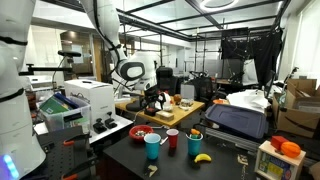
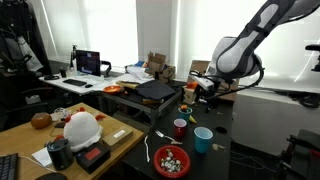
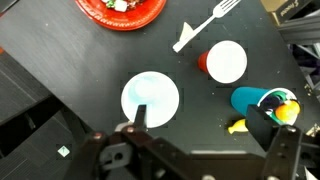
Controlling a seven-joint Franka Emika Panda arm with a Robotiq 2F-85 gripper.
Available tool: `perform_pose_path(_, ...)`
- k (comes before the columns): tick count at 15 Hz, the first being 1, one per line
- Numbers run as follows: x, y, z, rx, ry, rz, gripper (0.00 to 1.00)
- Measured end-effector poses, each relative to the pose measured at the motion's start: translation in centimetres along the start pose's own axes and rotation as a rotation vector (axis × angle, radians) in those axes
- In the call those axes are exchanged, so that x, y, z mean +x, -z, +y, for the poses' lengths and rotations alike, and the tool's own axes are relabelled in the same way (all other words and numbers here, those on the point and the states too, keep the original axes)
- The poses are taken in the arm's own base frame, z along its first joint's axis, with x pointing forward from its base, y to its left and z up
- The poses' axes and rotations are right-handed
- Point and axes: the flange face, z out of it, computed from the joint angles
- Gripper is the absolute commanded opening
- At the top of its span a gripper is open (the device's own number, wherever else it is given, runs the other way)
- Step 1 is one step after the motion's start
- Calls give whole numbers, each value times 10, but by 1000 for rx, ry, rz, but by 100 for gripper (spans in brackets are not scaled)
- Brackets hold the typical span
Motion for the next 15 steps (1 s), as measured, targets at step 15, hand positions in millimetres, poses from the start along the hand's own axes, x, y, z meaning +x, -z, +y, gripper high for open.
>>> perform_pose_path(15,86,-5,0,-258,577,195,100)
